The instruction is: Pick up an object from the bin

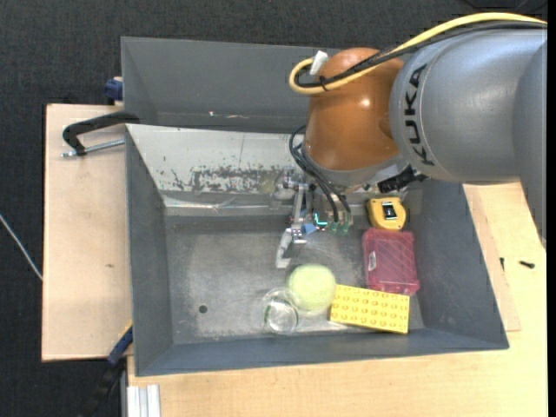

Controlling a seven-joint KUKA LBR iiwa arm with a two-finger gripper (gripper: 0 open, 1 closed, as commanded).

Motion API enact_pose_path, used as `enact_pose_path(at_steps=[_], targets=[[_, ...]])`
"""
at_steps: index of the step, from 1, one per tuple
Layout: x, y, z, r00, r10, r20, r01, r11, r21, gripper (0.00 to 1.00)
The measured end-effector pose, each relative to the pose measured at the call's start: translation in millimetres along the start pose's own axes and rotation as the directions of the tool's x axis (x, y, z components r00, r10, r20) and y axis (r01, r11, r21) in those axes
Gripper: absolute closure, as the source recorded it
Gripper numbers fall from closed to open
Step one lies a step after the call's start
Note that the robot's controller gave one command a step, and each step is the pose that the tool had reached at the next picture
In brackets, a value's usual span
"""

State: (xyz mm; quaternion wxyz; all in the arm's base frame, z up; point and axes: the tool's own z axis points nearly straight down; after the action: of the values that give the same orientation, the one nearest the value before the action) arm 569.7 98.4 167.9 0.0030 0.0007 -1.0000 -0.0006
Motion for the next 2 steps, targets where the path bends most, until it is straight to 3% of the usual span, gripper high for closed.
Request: enact_pose_path(at_steps=[1, 2], targets=[[-1.8, -0.4, -4.2, 1.000, 0.001, 0.008, -0.001, 1.000, -0.001, 0.00], [1.9, -7.8, 6.8, 0.991, -0.132, 0.013, 0.132, 0.991, 0.000, 0.00]])
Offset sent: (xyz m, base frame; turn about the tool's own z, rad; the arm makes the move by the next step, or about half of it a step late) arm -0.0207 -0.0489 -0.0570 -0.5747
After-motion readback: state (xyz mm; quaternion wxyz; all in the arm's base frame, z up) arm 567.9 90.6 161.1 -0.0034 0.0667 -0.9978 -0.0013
